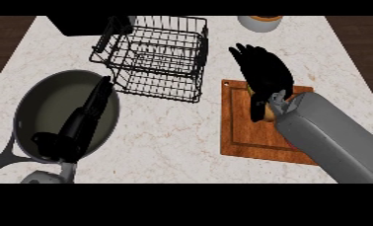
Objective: Pick the pear from the cutting board and place it in the tiered basket
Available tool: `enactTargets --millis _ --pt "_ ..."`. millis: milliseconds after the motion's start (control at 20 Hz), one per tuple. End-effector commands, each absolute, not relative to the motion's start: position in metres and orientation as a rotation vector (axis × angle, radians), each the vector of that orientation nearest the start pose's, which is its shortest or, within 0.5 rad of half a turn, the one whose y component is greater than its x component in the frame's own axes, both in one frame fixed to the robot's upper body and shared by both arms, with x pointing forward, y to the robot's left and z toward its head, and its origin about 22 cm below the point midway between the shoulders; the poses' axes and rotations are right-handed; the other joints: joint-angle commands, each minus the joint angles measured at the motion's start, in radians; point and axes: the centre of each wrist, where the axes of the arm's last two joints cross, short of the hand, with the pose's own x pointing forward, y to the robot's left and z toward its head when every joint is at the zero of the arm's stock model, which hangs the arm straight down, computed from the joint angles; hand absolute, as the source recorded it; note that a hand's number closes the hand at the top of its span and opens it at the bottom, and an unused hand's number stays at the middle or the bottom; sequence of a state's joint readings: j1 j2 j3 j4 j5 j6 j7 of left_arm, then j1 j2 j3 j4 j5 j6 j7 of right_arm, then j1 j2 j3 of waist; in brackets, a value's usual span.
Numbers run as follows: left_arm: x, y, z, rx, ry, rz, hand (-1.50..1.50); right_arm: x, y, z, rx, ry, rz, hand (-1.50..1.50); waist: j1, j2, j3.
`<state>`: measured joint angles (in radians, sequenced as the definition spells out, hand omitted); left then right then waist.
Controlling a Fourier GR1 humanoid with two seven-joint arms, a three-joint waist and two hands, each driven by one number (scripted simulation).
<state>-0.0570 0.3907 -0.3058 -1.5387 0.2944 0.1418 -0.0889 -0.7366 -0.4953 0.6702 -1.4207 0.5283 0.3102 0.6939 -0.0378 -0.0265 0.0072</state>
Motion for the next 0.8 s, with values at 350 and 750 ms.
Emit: enactTargets --millis 350,750 --pt "0.241 0.227 -0.016 -0.064 -1.536 -0.22 0.0 0.278 -0.123 0.142 -1.067 -0.979 1.347 -1.5 0.025 0.023 -0.008" --pt "0.26 0.235 -0.002 -0.07 -1.531 -0.21 0.0 0.294 -0.14 0.104 -1.171 -0.765 1.325 -1.5 0.032 0.028 -0.007"
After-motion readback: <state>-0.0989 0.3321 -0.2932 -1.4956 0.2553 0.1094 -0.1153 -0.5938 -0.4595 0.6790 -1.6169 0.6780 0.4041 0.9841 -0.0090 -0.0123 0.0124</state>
